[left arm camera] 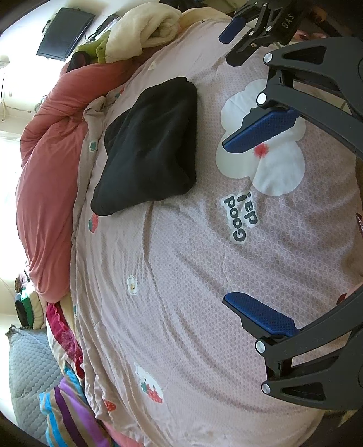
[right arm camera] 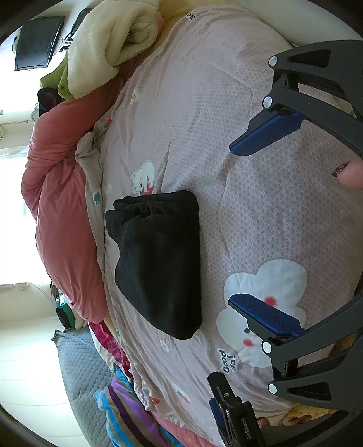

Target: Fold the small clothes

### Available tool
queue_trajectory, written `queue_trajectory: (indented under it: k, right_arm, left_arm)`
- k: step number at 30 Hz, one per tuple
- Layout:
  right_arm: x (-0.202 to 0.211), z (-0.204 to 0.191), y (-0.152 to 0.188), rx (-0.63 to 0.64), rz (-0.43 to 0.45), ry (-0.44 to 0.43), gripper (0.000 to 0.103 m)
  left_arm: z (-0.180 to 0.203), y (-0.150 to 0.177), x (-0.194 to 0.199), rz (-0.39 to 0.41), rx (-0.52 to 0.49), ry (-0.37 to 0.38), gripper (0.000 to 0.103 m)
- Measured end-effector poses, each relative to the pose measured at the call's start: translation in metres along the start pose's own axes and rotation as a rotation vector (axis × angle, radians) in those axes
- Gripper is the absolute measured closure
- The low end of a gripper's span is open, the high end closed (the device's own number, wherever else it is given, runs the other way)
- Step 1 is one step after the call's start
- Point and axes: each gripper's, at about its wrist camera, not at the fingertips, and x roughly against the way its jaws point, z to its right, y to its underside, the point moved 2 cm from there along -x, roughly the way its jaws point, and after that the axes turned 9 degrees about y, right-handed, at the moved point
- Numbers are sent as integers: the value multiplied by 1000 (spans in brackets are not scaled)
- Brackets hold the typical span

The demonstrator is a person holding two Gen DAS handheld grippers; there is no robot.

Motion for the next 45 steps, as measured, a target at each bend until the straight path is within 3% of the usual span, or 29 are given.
queue_trajectory:
  k: [45]
  right_arm:
    - [5, -3, 3, 9, -1, -3, 5]
  left_arm:
    - [-2, -2, 5, -8, 7, 2, 9]
